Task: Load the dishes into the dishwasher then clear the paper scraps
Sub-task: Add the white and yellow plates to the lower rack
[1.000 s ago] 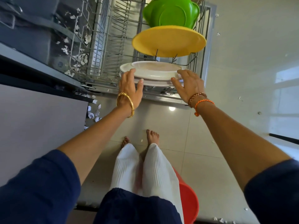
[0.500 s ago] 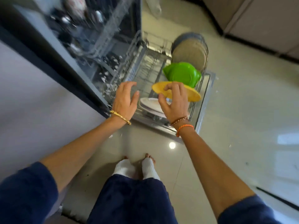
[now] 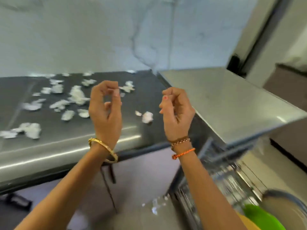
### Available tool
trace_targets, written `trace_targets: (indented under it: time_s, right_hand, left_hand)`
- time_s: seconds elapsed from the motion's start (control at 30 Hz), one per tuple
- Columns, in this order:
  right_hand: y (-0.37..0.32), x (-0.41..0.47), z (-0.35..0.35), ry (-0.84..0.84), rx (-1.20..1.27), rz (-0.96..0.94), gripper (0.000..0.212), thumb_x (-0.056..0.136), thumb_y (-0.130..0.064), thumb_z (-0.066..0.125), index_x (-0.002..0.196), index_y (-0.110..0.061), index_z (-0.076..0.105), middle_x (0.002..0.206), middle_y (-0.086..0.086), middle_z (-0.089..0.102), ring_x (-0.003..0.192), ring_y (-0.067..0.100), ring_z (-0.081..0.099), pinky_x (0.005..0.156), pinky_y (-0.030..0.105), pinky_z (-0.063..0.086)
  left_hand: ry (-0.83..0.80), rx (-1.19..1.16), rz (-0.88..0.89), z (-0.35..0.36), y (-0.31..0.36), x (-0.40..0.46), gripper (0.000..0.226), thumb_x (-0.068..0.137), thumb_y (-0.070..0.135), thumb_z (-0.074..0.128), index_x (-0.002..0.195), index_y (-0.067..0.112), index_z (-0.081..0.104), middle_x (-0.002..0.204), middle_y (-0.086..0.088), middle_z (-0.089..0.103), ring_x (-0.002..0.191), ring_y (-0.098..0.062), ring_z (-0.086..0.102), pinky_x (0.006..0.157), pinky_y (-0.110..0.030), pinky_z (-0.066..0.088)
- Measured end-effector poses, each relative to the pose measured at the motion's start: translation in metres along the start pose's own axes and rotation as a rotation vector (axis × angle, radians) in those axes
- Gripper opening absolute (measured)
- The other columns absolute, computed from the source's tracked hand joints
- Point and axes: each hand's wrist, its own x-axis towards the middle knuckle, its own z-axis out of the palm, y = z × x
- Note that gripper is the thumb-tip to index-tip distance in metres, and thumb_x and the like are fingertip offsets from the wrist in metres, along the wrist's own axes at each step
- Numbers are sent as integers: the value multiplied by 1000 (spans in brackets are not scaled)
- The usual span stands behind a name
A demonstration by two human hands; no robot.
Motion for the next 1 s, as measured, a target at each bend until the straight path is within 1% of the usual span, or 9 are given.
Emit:
trace_targets:
  time_s: [0.17, 0.3, 0.37, 0.43, 0.53, 0.57, 0.67, 0.87, 1.0]
  right_hand:
    - [-11, -31, 187, -230, 284, 141, 5, 82, -28, 52, 84, -31, 54, 58, -4, 51, 48, 29, 46, 43, 33, 40]
    - [-12, -86, 314, -612, 453, 805, 12, 92, -19, 52, 86, -28, 54, 81, -3, 59, 65, 10, 55, 52, 21, 45]
    - [-17, -115, 363, -817, 518, 1103, 8, 95, -22, 47, 96, -24, 55, 95, -2, 59, 76, 10, 56, 61, 26, 45]
    - [-23, -144, 400, -950, 544, 1236, 20, 95, -23, 46, 114, -19, 51, 112, 3, 55, 89, 15, 55, 73, 31, 46]
    - [-29, -173, 445, -1082, 577, 1392, 31, 95, -26, 46, 124, -15, 46, 130, 10, 48, 116, 25, 49, 99, 42, 39]
    - [-28, -180, 463, -1097, 580, 1452, 38, 95, -28, 45, 130, -14, 43, 137, 12, 44, 125, 27, 44, 104, 43, 35]
    - [-22, -190, 514, -1044, 610, 1572, 55, 96, -31, 42, 144, -9, 26, 148, 15, 31, 136, 29, 32, 108, 42, 30]
    - [-2, -185, 613, -948, 580, 1515, 45, 97, -17, 40, 137, 3, 36, 145, 23, 33, 134, 32, 35, 108, 39, 31]
    - [17, -186, 671, -1004, 367, 1349, 28, 87, -15, 58, 104, 7, 62, 112, 28, 60, 104, 37, 59, 94, 43, 45]
  left_hand:
    - [358, 100, -262, -161, -38, 81, 18, 90, 2, 49, 102, 17, 48, 90, 10, 50, 73, 2, 48, 67, -12, 41]
    - [795, 202, -397, -287, -58, 102, 36, 92, 7, 49, 127, 2, 43, 98, 4, 48, 73, 6, 48, 65, -6, 38]
    - [1068, 225, -433, -348, -57, 105, 42, 91, 6, 49, 132, 1, 40, 121, -3, 50, 97, 2, 54, 74, -4, 41]
    - [1256, 151, -508, -408, -61, 106, 33, 90, 7, 48, 123, 0, 48, 129, -14, 51, 112, -21, 54, 92, -27, 44]
    - [1284, -65, -631, -469, -72, 105, 22, 94, 8, 40, 74, 14, 47, 76, -2, 48, 63, -7, 53, 61, -18, 45]
    - [1254, -144, -656, -482, -77, 106, 23, 98, 10, 35, 79, 15, 48, 81, 0, 48, 67, -4, 55, 58, -11, 45]
    - [1193, -329, -738, -502, -88, 108, 45, 101, 22, 26, 142, 4, 29, 147, -12, 33, 136, -22, 33, 109, -27, 31]
    - [1228, -245, -735, -529, -121, 133, 52, 102, 30, 26, 148, 9, 14, 154, -11, 20, 141, -25, 23, 114, -34, 19]
    - [1207, -122, -709, -560, -148, 157, 48, 103, 19, 14, 145, -4, 17, 153, -17, 17, 142, -25, 16, 112, -11, 9]
